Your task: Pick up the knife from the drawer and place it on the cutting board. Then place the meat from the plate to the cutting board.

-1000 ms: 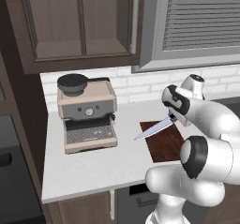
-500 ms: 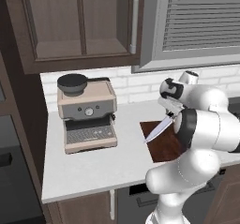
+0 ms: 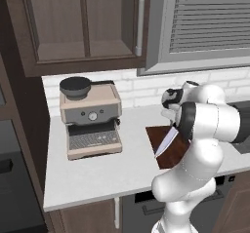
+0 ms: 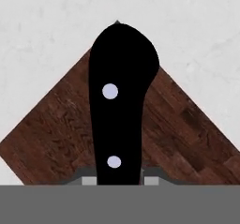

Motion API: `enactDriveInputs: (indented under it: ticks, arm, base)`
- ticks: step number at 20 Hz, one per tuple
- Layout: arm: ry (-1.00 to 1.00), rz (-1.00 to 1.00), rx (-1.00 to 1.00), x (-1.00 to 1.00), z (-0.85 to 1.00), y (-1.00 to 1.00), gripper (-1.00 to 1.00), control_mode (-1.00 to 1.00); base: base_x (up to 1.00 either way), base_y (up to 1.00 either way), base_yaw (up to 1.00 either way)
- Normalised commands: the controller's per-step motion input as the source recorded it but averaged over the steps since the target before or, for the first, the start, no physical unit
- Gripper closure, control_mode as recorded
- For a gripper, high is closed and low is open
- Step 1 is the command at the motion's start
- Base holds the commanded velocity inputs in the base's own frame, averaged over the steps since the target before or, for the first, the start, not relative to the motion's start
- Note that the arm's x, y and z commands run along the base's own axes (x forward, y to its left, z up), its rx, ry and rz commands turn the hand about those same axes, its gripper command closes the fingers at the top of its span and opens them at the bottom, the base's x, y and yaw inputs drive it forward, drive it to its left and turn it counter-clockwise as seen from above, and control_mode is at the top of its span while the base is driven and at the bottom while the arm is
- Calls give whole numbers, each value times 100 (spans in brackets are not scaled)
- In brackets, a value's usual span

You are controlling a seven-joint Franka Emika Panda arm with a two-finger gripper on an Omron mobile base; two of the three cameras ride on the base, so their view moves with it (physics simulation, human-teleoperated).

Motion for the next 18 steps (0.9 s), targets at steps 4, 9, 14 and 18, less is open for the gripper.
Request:
enactDriveInputs:
  ticks: [4, 9, 14, 18]
  arm:
    - [4, 0, -6, 47, -51, 6, 100, -100]
    - [4, 1, -4, 50, -56, 2, 100, -100]
    - [2, 6, 0, 24, -23, 0, 100, -100]
    - [-5, 4, 0, -4, -6, 0, 100, -100]
  base:
    - [0, 0, 0]
    - [0, 0, 0]
    - [0, 0, 0]
    - [0, 0, 0]
